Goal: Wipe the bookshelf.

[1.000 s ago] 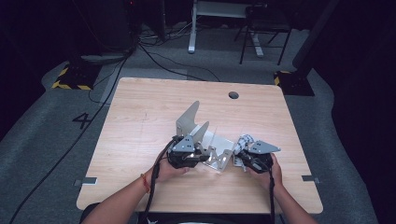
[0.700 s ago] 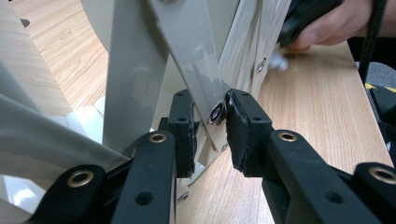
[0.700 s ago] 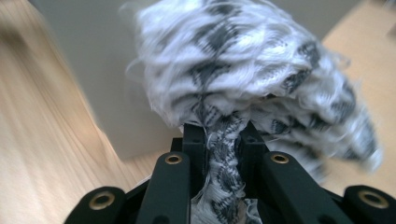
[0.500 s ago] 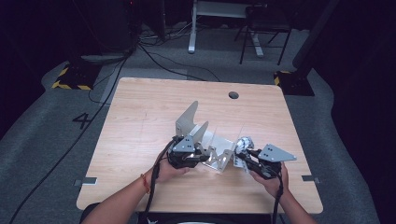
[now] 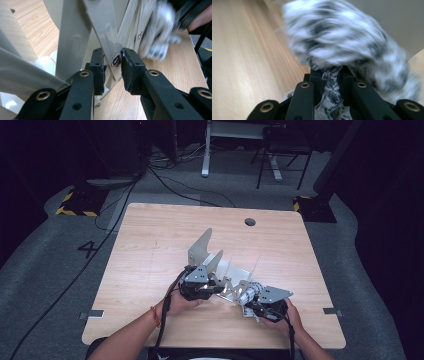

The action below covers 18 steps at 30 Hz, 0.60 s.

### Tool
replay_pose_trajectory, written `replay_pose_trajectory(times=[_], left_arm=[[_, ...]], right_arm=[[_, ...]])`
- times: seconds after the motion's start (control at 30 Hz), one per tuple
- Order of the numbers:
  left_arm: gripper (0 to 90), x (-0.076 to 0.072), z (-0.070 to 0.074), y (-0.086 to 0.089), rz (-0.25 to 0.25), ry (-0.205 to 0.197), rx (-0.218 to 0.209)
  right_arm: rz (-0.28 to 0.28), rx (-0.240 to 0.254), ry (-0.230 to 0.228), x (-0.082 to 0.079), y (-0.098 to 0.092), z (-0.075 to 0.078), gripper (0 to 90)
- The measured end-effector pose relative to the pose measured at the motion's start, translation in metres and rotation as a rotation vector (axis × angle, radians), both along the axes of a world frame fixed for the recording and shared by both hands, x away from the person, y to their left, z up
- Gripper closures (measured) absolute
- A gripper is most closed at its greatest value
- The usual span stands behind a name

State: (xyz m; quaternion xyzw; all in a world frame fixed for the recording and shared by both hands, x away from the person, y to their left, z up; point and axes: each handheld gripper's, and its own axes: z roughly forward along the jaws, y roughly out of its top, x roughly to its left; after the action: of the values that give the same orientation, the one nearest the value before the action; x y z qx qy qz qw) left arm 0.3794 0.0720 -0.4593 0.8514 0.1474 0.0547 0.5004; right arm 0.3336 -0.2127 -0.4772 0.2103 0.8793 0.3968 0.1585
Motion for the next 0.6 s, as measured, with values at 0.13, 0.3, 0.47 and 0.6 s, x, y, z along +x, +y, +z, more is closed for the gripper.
replay_pose_trajectory(times=[0.13, 0.3, 0.47, 0.6], left_arm=[[72.5, 0.0, 0.0, 0.0, -0.002, -0.001, 0.001], [72.6, 0.0, 0.0, 0.0, -0.004, -0.002, 0.002], [72.6, 0.0, 0.001, -0.002, -0.004, 0.0, 0.008], [72.6, 0.0, 0.001, -0.002, -0.005, -0.001, 0.006]], right_arm=[[-0.021, -0.029, 0.01, 0.006, -0.001, -0.003, 78.7], [-0.097, 0.057, -0.065, 0.009, -0.019, 0.024, 78.9], [-0.176, 0.198, -0.172, 0.015, -0.037, 0.059, 79.0], [-0.191, 0.199, -0.228, 0.019, -0.036, 0.074, 79.0]])
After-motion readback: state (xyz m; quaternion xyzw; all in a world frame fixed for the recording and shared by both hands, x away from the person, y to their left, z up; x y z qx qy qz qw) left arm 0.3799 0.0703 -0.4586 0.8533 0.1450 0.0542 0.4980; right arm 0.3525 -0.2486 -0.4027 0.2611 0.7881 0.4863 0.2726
